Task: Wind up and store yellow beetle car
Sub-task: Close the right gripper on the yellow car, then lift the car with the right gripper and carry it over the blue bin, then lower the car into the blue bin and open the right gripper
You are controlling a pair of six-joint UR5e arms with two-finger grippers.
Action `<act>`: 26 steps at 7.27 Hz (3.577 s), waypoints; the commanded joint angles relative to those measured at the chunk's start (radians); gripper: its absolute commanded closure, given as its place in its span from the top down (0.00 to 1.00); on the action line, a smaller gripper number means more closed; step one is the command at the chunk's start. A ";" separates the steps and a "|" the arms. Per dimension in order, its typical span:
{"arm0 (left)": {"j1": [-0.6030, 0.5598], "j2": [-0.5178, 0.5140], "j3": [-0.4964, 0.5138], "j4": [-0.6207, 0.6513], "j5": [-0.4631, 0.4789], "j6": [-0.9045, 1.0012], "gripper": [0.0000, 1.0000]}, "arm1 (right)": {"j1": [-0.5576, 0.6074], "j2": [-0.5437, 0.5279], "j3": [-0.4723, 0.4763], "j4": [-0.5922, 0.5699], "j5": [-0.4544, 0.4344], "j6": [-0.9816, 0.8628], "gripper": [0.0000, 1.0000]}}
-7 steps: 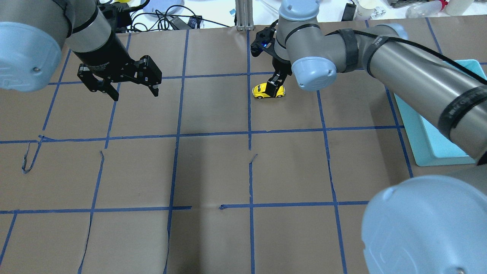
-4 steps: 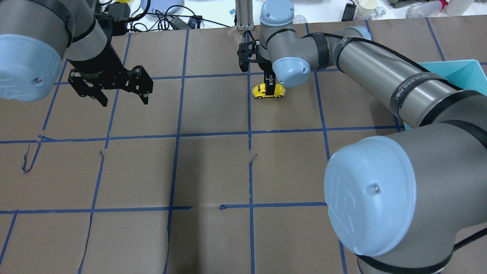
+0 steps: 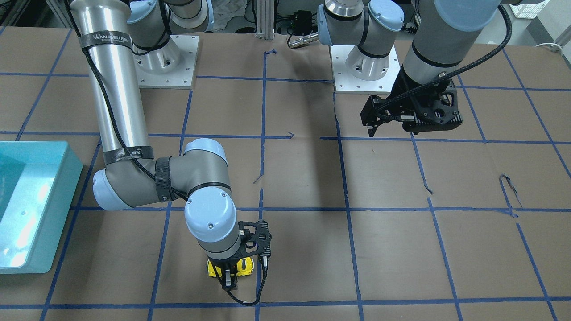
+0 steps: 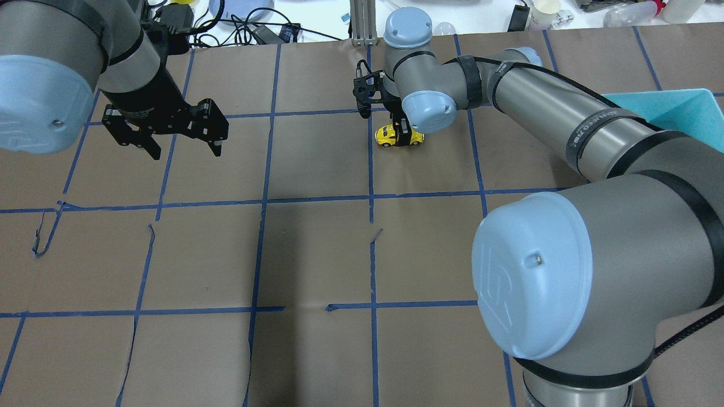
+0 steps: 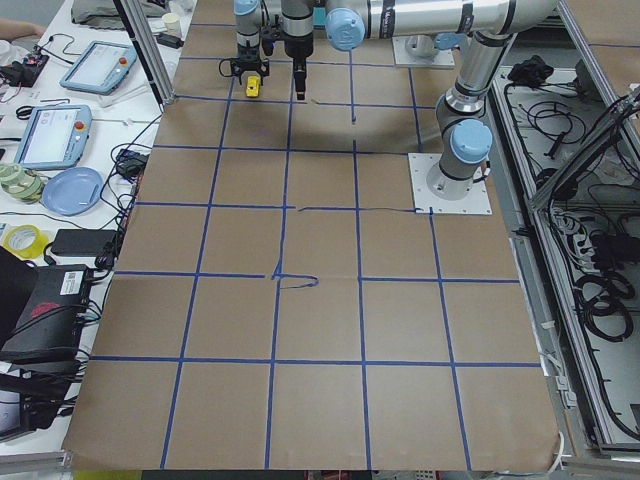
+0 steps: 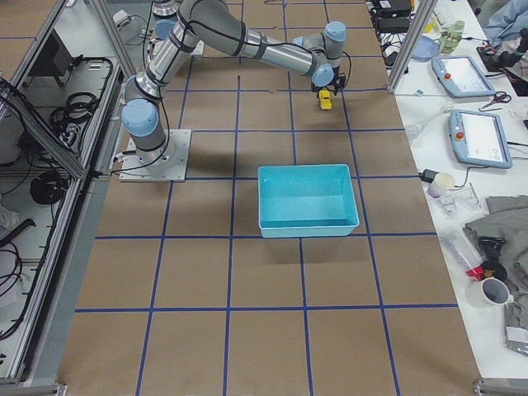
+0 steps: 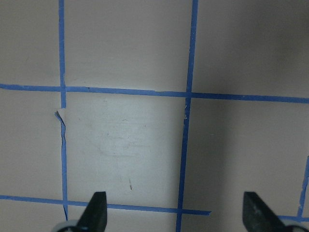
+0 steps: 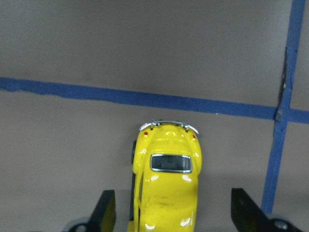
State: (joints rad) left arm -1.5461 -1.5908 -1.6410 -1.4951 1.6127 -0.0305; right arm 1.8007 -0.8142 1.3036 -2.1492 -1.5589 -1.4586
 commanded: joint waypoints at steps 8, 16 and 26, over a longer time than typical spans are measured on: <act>-0.003 0.009 -0.002 0.000 -0.050 -0.003 1.00 | -0.225 -0.285 0.003 0.270 -0.154 -0.178 0.00; -0.003 0.026 -0.039 0.001 -0.045 -0.002 1.00 | -0.817 -0.395 0.406 0.006 -0.018 -0.817 0.00; -0.003 0.031 -0.054 0.026 -0.042 0.000 1.00 | -0.822 -0.364 0.471 -0.102 -0.003 -0.766 0.94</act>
State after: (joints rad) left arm -1.5487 -1.5601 -1.6950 -1.4697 1.5704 -0.0287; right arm 0.9649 -1.1446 1.7904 -2.2894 -1.5599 -2.2680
